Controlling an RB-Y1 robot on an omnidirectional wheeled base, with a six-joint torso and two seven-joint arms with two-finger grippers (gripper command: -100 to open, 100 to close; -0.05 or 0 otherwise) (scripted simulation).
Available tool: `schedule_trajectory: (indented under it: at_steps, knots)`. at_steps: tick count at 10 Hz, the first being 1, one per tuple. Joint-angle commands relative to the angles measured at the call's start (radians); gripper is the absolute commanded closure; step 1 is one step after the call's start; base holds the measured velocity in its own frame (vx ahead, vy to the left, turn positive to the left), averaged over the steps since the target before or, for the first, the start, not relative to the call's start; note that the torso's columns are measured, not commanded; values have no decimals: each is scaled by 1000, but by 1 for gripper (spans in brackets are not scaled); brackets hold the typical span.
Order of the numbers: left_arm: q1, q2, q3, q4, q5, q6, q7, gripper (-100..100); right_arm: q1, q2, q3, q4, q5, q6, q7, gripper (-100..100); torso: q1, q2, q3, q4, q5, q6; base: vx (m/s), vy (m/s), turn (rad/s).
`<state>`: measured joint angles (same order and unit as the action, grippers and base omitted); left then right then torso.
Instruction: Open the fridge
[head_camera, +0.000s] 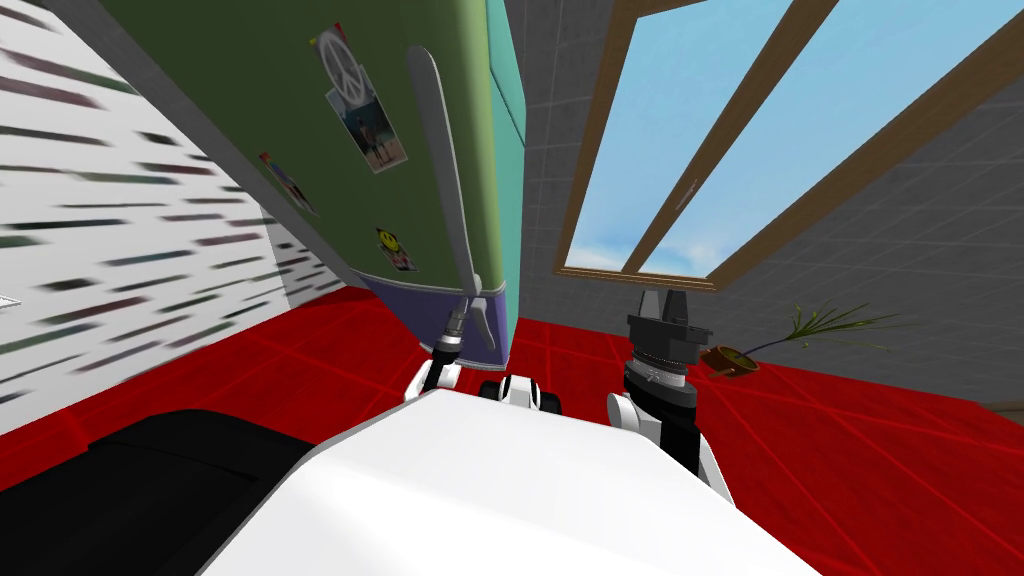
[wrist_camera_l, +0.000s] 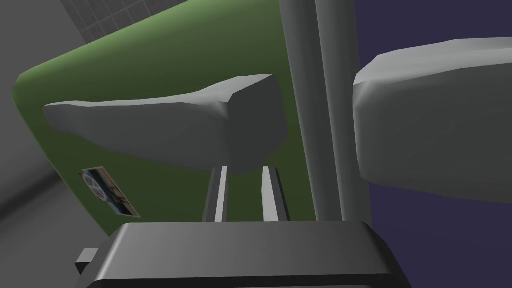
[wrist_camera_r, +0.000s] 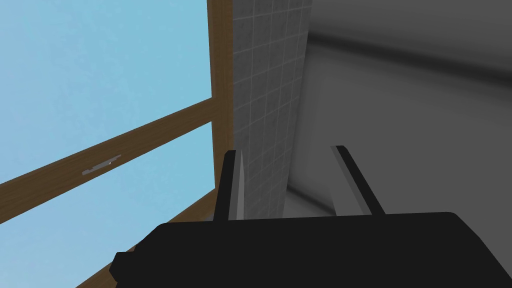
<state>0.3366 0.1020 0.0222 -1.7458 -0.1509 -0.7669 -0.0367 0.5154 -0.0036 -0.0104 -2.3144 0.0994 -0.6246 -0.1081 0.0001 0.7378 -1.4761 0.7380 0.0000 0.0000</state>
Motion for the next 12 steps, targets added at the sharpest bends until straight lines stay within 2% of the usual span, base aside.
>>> schedule_trajectory:
  at_steps: [1, 2, 3, 8, 9, 10, 12]
  knots:
    - [-14, 46, -18, -7, 28, 25, 30, -100, 0, 0, 0, 0, 0, 0, 0, 0, 0, 1, 0, 0, 0, 0, -20, -12, -36]
    - [-20, 31, -25, -9, 40, 36, 43, -100, 0, 0, 0, 0, 0, 0, 0, 0, -1, 1, 1, 0, 0, 0, -36, -21, -41]
    - [-21, 0, -27, -9, 43, 38, 46, -100, 0, 0, 0, 0, 0, 0, 0, 0, -2, 2, 1, 0, 0, 1, -33, -11, -25]
    - [-23, -113, -30, -11, 47, 42, 50, -100, 0, 0, 0, 0, 0, 0, 0, 0, 0, 0, 0, 0, 0, 0, -6, -4, -2]
    - [-23, -101, -30, -11, 47, 41, 50, -100, 0, 0, 0, 0, 0, 0, 0, 0, 0, 0, 0, 0, 0, 0, 0, 0, 0]
    - [-28, -103, -29, -42, 45, 78, 52, -100, 0, 0, 0, 0, 0, 0, 0, 0, 0, 0, 0, 0, 0, 0, 18, 2, -6]
    - [-33, -102, -29, -65, 44, 105, 54, -100, 0, 0, 0, 0, 0, 0, 0, 0, 0, -1, -1, 0, 0, 0, 33, 4, -5]
